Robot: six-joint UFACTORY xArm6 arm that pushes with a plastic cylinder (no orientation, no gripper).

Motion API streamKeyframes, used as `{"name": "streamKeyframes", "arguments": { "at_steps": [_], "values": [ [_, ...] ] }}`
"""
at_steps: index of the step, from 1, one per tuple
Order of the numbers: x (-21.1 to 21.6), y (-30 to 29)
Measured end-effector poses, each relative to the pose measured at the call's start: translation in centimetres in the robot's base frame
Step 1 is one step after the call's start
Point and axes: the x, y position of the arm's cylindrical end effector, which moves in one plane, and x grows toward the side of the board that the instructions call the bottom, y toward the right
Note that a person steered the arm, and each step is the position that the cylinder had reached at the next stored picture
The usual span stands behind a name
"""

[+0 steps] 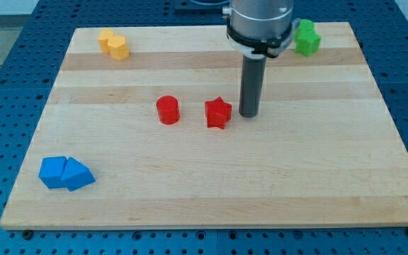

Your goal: Move the red star to the right side of the red circle

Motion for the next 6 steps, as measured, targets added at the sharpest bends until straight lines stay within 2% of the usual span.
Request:
{"name": "streamKeyframes", "arguments": {
  "at_steps": [1,3,4,5,6],
  "values": [
    [0.6,-2.5],
    [-1.2,-7.8],
    [-1.2,-5.6],
    [-3.0,3.3],
    [-6.7,11.7]
  ]
}}
